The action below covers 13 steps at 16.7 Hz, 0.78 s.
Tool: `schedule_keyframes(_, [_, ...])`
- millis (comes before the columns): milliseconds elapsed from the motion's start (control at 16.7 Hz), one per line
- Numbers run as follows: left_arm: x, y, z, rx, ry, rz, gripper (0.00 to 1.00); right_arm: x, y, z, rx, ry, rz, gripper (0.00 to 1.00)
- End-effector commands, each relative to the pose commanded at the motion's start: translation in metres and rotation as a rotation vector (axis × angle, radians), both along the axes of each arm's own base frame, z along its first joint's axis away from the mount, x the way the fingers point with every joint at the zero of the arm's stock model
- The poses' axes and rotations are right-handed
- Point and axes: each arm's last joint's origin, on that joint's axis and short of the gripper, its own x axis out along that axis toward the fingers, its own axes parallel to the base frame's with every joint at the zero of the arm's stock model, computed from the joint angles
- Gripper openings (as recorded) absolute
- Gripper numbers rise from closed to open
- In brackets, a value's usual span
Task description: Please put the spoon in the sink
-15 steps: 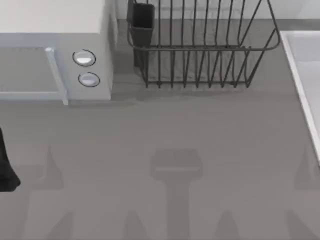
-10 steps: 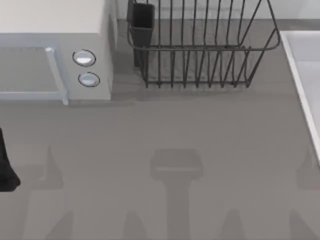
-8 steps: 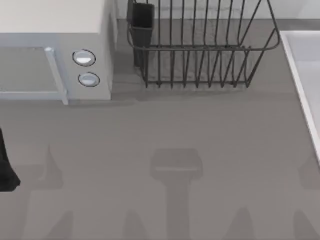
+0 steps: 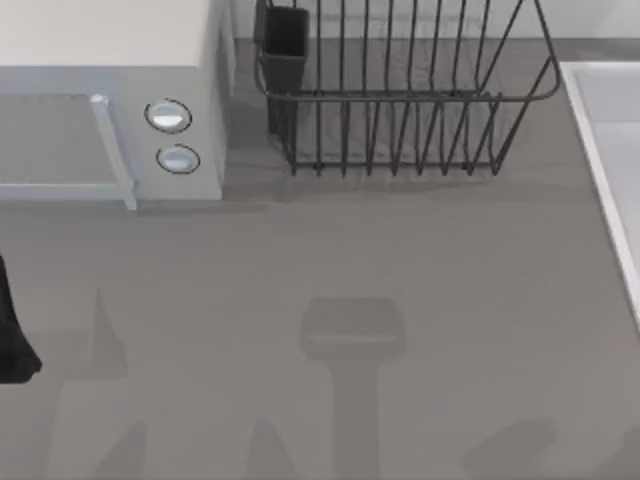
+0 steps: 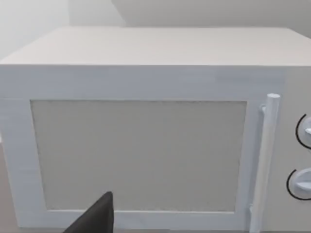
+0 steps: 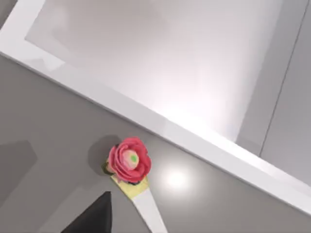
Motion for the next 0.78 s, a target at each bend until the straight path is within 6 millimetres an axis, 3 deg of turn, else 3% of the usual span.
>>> schedule_keyframes(360, [0.0, 0.0, 0.0, 0.0, 0.0, 0.0, 1.0, 0.043, -0.046, -0.005, 0.002, 0.497, 0.241, 1.0])
schedule_keyframes(600, [0.0, 0.0, 0.0, 0.0, 0.0, 0.0, 1.0, 0.06, -0.068, -0.011, 0.046, 0.638, 0.364, 1.0])
schedule_keyframes(780, [0.0, 0.0, 0.0, 0.0, 0.0, 0.0, 1.0, 0.063, -0.072, -0.011, 0.055, 0.656, 0.382, 1.0])
